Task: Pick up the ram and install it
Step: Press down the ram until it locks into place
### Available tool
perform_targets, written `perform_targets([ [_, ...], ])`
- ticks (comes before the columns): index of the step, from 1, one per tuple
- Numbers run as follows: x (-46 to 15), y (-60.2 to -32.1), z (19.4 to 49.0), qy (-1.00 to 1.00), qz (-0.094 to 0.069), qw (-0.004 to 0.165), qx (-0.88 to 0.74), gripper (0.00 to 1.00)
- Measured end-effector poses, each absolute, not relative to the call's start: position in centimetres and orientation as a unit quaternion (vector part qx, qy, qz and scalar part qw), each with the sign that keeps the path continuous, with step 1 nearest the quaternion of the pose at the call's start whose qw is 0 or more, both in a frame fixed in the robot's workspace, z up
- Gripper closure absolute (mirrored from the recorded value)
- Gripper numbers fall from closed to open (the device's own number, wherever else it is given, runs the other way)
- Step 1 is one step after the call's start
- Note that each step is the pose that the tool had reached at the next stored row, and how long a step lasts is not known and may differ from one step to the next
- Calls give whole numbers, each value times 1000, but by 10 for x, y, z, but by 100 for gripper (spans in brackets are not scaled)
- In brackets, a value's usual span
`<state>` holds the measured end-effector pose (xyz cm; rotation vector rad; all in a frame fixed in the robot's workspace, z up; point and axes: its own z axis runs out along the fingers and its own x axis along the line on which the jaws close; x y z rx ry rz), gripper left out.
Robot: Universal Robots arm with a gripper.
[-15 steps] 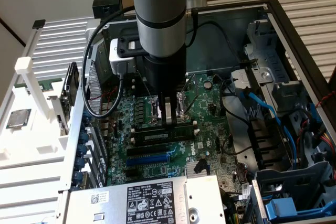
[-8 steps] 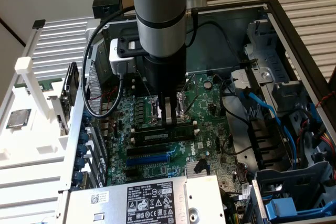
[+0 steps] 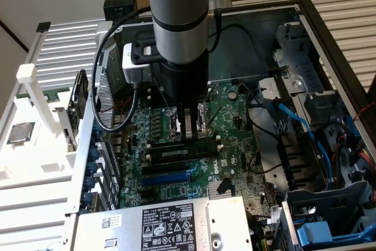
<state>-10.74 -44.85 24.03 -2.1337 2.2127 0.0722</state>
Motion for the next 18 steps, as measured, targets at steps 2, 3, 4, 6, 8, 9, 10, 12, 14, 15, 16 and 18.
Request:
perform_targets([
  [2, -108, -448, 240, 719, 23, 34, -694, 90],
  [3, -109, -447, 240, 719, 23, 34, -694, 90],
  [4, -110, -447, 240, 719, 23, 34, -694, 90],
  [6, -112, -446, 240, 719, 23, 34, -694, 90],
  [8, -113, -445, 240, 719, 23, 34, -694, 90],
  [9, -113, -445, 240, 719, 23, 34, -694, 90],
  [10, -113, -445, 240, 719, 23, 34, -694, 90],
  [12, -114, -445, 239, 719, 23, 34, -694, 90],
  [14, -114, -445, 238, 719, 23, 34, -694, 90],
  [15, -114, -445, 237, 719, 23, 34, -694, 90],
  [16, -114, -445, 237, 719, 23, 34, -694, 90],
  [18, -114, -445, 237, 719, 23, 34, -694, 90],
])
